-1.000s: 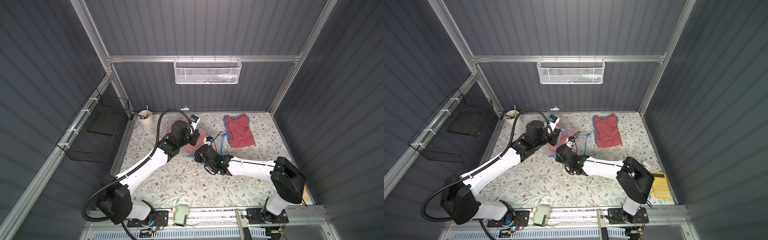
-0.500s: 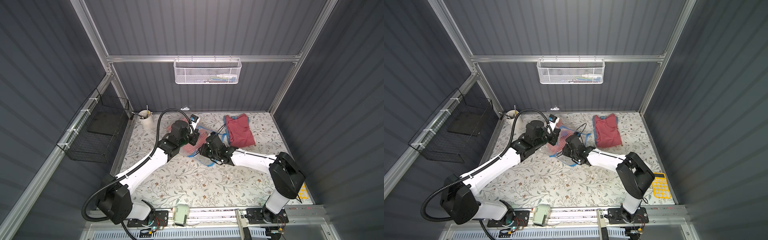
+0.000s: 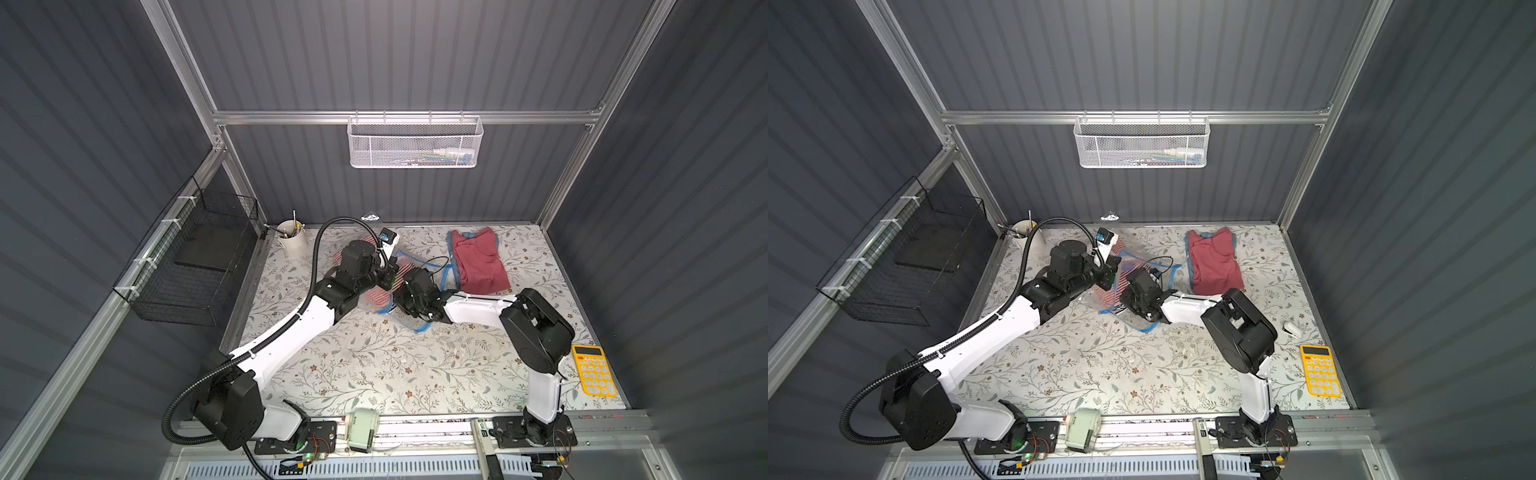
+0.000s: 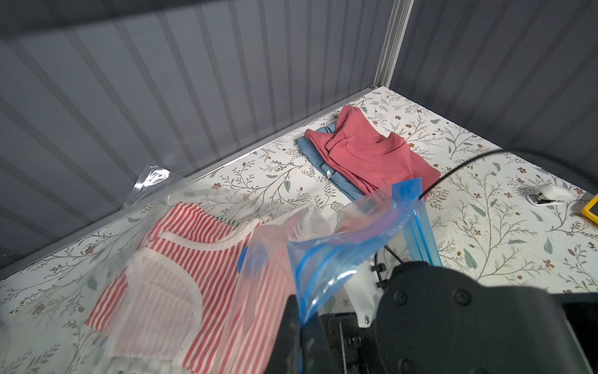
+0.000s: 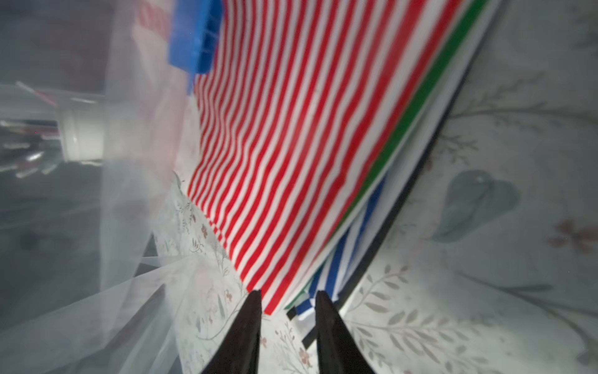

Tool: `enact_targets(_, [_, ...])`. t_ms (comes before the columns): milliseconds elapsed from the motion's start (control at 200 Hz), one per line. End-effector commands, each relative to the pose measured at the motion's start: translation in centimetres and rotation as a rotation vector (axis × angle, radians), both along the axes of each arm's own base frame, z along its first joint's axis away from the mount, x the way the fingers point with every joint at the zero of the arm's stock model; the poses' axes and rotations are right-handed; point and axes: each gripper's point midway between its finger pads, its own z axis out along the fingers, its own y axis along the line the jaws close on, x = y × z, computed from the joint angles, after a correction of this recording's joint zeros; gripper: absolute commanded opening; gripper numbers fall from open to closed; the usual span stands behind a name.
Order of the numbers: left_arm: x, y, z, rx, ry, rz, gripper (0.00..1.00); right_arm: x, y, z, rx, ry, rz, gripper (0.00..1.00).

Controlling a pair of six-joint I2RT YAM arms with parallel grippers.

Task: Take the tank top out of the vacuum bag
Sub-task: Take out the tank top from the vacuum bag.

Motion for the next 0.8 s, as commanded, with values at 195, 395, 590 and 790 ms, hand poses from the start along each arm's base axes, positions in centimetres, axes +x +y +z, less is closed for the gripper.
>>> enact_targets(195, [-0.1,-0.4,1.3,-0.030,-0.025,-0.010,0.00,0.9,-1.8,0.4,0.039,-0.013,-0.155,0.30])
enact_targets(395, [0.0,-0.5,1.1,-0.029,-0.020,-0.011,0.00,1.6,-1.1,-0.1,0.056,-0.009,-0.139,0.30])
enact_targets(590, [0.0,-0.4,1.0,-0.027,-0.020,-0.008,0.00,2.3,-0.5,0.1,0.057,-0.025,-0.130,0.29])
enact_targets(790, [0.1,-0.4,1.0,-0.026,-0.021,-0.007,0.00,3.0,-0.4,0.2,0.054,-0.036,-0.134,0.27])
